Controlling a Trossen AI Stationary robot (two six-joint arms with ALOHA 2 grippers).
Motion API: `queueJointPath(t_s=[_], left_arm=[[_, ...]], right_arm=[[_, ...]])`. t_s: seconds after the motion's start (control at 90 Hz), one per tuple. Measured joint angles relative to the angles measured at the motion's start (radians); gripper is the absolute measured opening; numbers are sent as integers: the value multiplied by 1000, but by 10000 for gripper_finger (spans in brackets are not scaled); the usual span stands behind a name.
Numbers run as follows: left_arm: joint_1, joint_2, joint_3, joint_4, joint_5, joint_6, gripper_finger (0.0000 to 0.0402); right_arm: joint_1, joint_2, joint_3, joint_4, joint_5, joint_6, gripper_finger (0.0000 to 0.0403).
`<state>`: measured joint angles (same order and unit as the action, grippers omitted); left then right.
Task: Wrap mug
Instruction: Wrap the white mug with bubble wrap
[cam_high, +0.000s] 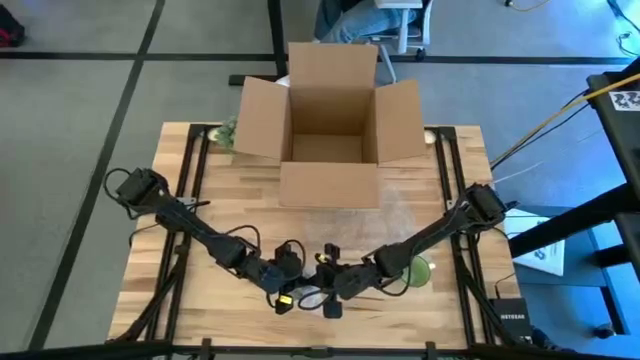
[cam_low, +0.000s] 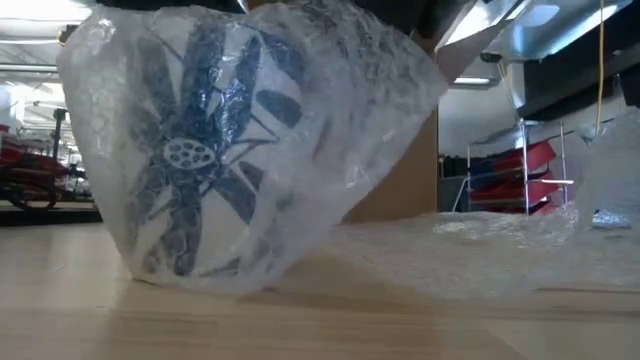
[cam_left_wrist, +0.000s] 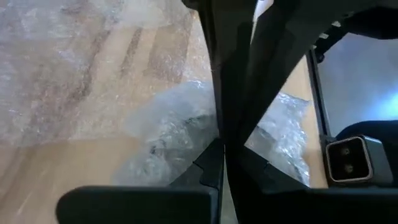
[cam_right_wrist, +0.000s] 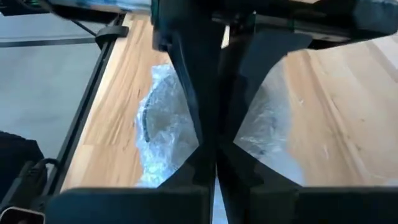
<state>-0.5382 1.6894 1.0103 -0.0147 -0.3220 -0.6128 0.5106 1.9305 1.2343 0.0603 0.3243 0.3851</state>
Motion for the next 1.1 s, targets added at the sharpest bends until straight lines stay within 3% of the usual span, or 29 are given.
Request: queueJointPath(t_s=[0.322, 0.5, 0.844, 1.1], left_arm=[[-24, -21, 146, -231, -24, 73, 0], [-32, -20, 162, -231, -20, 142, 0], [-23, 101, 109, -205, 6, 89, 0], [-18, 135, 101, -168, 8, 86, 0]], right_arm=[[0, 1, -1, -1, -3, -6, 1], [0, 1, -2, -1, -3, -8, 1], [-1, 2, -1, 1, -3, -8, 1], [0, 0, 139, -198, -39, -75, 1]])
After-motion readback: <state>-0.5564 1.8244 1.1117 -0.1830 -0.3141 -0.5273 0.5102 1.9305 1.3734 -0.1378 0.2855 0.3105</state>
